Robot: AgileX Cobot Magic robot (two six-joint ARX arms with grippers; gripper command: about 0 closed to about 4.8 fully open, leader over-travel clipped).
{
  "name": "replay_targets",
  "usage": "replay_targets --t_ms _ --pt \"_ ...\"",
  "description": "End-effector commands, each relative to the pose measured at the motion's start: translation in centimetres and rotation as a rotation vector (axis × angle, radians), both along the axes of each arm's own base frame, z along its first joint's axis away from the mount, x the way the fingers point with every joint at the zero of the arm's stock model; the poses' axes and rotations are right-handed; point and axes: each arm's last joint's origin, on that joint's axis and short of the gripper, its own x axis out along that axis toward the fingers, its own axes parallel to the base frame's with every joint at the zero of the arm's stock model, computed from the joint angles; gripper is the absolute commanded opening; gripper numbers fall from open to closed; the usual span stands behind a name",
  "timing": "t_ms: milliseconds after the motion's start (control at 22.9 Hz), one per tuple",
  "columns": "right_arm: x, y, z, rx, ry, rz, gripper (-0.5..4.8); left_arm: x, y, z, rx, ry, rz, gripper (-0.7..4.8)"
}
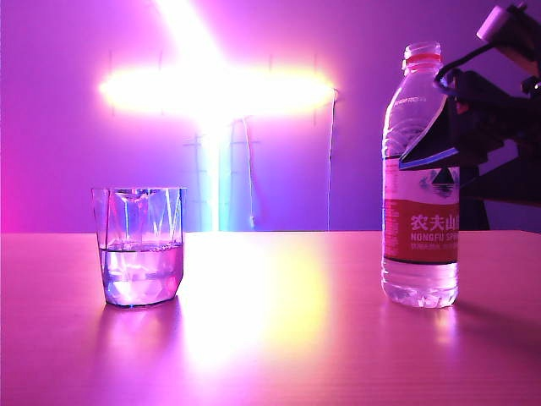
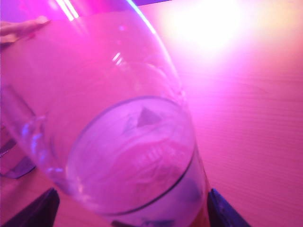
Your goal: Pick up the mineral water bottle on the table and pour water into the mug until it's half full.
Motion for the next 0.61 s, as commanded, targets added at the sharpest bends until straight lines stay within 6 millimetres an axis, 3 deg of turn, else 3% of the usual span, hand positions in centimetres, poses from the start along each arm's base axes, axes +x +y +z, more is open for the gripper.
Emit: replay_targets --t_ms 44,568,612 --pt "-0.5 -0.2 0.3 -0.012 0.011 -0.003 4.32 0.0 0.0 0.2 -0.007 -0.010 0.001 -0.02" --pt "-4.9 -2.0 2.7 0.030 -0.012 -0.010 4.30 0.4 1.8 0.2 -0.006 -0.010 0.184 -0.02" --pt "-5.7 -2.3 3.0 0.057 -0.027 -0.017 4.05 0.5 2.2 0.2 -0.005 -0.011 0.227 -0.02"
